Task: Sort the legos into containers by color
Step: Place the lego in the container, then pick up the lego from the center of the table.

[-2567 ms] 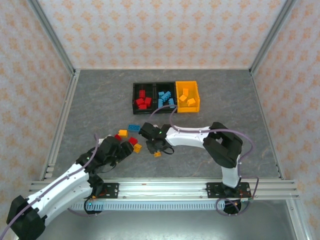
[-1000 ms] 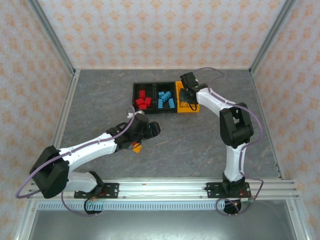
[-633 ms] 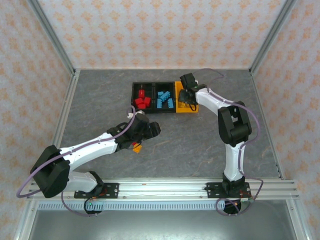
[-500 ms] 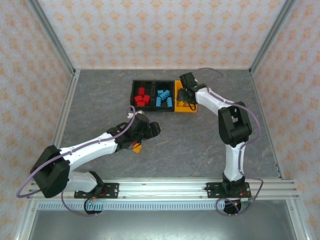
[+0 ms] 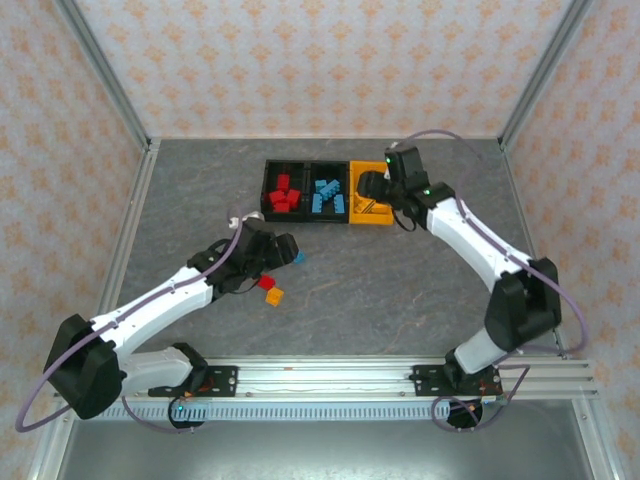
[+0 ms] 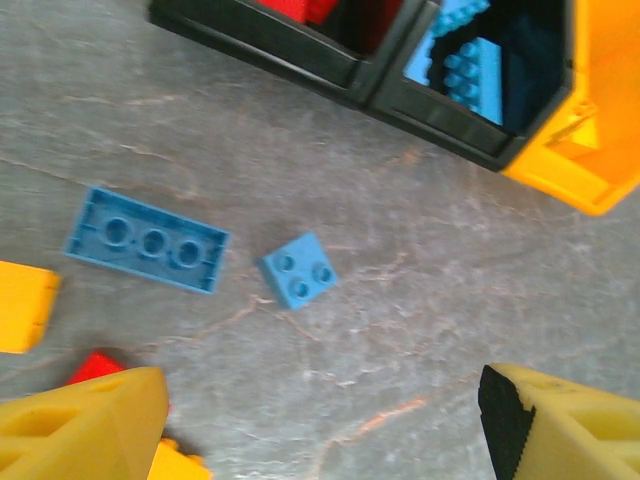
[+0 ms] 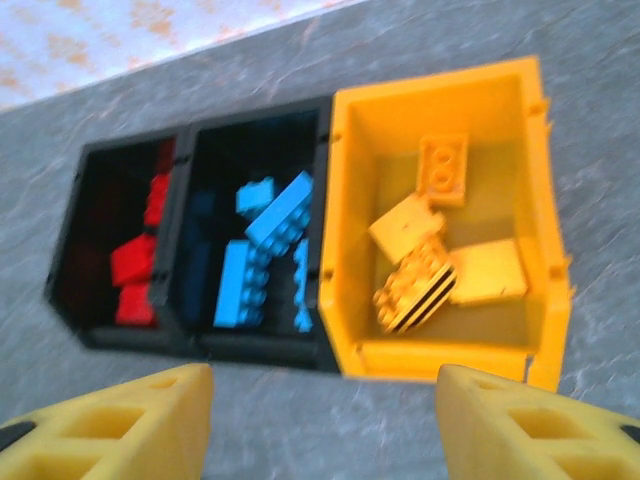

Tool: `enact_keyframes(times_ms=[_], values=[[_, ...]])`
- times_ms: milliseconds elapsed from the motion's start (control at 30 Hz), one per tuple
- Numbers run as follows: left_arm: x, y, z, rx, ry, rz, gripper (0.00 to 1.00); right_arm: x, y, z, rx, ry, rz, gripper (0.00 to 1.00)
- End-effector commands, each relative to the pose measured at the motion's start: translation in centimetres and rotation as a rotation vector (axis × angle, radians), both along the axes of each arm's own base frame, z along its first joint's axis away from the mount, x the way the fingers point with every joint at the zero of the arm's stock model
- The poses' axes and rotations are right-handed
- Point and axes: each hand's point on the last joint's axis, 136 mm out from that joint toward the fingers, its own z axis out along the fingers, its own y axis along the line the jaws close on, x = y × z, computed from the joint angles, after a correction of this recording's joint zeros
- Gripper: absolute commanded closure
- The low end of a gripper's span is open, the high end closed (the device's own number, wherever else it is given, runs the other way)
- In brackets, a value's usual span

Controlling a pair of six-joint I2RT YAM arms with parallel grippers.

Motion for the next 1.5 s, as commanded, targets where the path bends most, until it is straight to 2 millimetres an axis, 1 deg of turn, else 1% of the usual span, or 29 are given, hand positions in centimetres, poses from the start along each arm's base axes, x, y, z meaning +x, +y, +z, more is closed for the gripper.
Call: enact_keyframes(times_ms=[0,67,133,200,333,433,533,600,633,700,833,1067,1133,1267,1333,1367,1433,1467], values=[[0.1,1.9,0.4,0.107,0.016,-0.006,0.16,-3.5,1.5,-1.6,0.037,0.039,0.113,0.36],[0.5,2.3,0.0,0.161,0.030,-0.023,0.16,-5.5,1.8,-2.2,0.053,0.044,0.158,0.33],[0.9,2.0,-0.7,0.210,0.066,-0.061,0.16,-6.9,1.9,-2.9,0.064,0.049,0.184,0.32],[1.3,0.8,-1.3,0.226,0.092,-0.136,0.16,-8.1,1.8,-3.6,0.072,0.065,0.202,0.31],[2.4,-1.5,-1.9,0.287,0.083,-0.301,0.16,-10.5,2.1,-4.5,0.109,0.096,0.260,0.32],[3.5,-2.3,-2.4,0.391,0.096,-0.408,0.15,-12.0,2.2,-5.0,0.144,0.120,0.288,0.32],[4.3,-3.0,-3.5,0.495,0.122,-0.499,0.15,-13.8,3.0,-5.6,0.205,0.168,0.345,0.32],[4.6,-3.8,-4.3,0.545,0.132,-0.562,0.15,-14.5,3.1,-6.4,0.221,0.204,0.353,0.32],[4.7,-4.2,-4.8,0.568,0.139,-0.592,0.15,-14.8,2.9,-6.0,0.227,0.188,0.351,0.32],[4.9,-4.6,-5.9,0.597,0.160,-0.633,0.15,-15.1,2.5,-6.1,0.213,0.184,0.338,0.32],[5.5,-4.7,-7.8,0.638,0.201,-0.660,0.20,-15.3,2.0,-6.3,0.191,0.186,0.332,0.32],[5.9,-4.6,-9.8,0.675,0.236,-0.668,0.17,-15.4,2.2,-5.9,0.190,0.179,0.355,0.33],[5.8,-4.9,-10.3,0.662,0.247,-0.678,0.20,-15.4,2.1,-6.0,0.186,0.180,0.353,0.33],[5.5,-5.2,-10.6,0.636,0.253,-0.687,0.31,-15.2,2.1,-5.9,0.181,0.176,0.349,0.33],[5.1,-5.3,-10.9,0.620,0.263,-0.696,0.42,-15.2,2.0,-6.0,0.176,0.176,0.344,0.34],[5.0,-5.4,-10.9,0.613,0.266,-0.697,0.45,-15.1,1.9,-6.0,0.173,0.176,0.340,0.34],[4.8,-5.4,-11.1,0.611,0.274,-0.696,0.54,-15.1,1.9,-6.1,0.172,0.177,0.337,0.34],[4.7,-5.3,-11.1,0.608,0.276,-0.692,0.57,-15.1,1.9,-6.1,0.171,0.180,0.337,0.34]])
